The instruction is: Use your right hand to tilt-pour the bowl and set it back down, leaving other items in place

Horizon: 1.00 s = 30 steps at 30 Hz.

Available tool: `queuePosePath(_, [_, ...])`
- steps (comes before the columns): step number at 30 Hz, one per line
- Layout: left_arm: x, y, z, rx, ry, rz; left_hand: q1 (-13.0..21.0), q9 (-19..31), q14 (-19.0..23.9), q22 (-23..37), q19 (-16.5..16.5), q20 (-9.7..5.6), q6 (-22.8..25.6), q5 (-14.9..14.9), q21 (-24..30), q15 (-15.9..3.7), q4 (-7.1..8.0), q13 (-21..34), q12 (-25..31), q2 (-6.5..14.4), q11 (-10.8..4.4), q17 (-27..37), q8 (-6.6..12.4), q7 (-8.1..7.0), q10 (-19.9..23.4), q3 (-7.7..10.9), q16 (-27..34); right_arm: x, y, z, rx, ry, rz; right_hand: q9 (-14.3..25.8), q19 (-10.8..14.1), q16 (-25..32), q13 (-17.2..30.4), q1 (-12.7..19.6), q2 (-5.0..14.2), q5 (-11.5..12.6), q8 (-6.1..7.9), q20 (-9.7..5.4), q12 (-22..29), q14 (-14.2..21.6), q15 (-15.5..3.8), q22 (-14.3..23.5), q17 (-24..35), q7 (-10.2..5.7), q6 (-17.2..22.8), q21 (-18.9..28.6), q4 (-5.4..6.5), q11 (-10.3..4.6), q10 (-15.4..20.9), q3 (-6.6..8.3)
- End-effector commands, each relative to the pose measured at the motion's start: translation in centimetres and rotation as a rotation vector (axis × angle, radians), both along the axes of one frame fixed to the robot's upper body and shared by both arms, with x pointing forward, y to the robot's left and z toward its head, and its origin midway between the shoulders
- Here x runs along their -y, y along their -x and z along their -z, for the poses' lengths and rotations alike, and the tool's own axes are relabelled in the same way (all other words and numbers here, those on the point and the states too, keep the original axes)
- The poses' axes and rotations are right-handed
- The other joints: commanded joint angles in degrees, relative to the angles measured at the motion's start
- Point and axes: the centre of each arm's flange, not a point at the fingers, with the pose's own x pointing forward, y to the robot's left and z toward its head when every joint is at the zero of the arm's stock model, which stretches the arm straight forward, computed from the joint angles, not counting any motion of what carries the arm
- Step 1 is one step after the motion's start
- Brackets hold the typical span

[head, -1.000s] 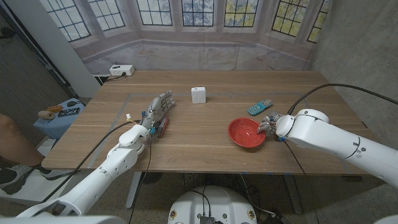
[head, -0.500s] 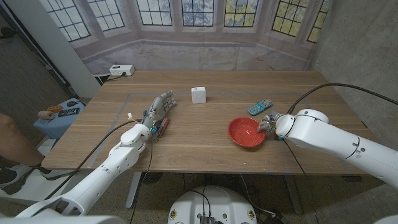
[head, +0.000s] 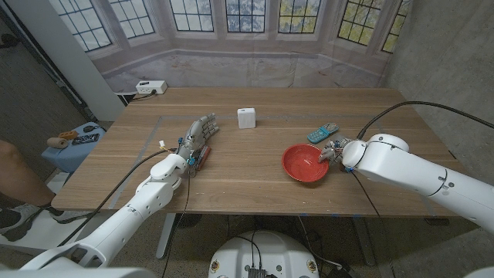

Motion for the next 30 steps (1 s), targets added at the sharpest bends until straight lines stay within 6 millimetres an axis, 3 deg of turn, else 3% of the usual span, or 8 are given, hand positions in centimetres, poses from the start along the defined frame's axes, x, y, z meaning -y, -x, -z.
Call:
queuePosePath(1, [-0.5,0.2,-0.5,0.011,-0.003,-0.008,-0.32,0.32,0.3,0.28,0.48,-0.02,0.34,0.23,-0.14,0.04,-0.19,0.22,0.3,0.11,-0.1,0.33,-0.07,0.19,0.7,0.17,0.0,-0.4,-0.1,-0.4,0.012,-0.002,-0.01,0.07,0.28,-0.32,0.2,0.82,0.21,-0.03,0.23,-1.91,0.26,0.77,-3.68,0.11,0.35,0.03,0.74,0.44,0.33,-0.46,0.94,0.12])
queuePosePath(17, [-1.0,1.0,-2.3,0.05,-0.026,-0.022,-0.43,0.33,0.29,0.29,0.58,-0.01,0.38,0.2,-0.36,-0.05,-0.2,0.23,0.18,0.12,-0.04,0.37,-0.11,0.26,0.57,0.14,-0.03,-0.7,-0.2,-1.3,0.026,0.008,-0.02,-0.08,0.13,-0.82,-0.15,1.25,0.15,0.04,0.2,-2.04,0.12,1.38,-3.69,0.18,0.78,0.07,1.2,0.82,0.46,-0.36,1.5,-0.09])
queuePosePath(30, [-1.2,1.3,-2.5,0.056,-0.022,-0.026,-0.45,0.33,0.29,0.29,0.66,-0.01,0.46,0.19,-0.55,-0.05,-0.28,0.23,0.12,0.12,-0.08,0.37,-0.13,0.26,0.59,0.12,-0.06,-1.3,0.4,-2.1,0.07,0.049,-0.011,-0.2,-0.01,-1.21,-0.05,1.51,0.13,0.1,0.17,-2.15,0.05,1.75,-3.7,0.21,1.13,0.06,1.54,1.1,0.55,-0.32,1.51,-0.28])
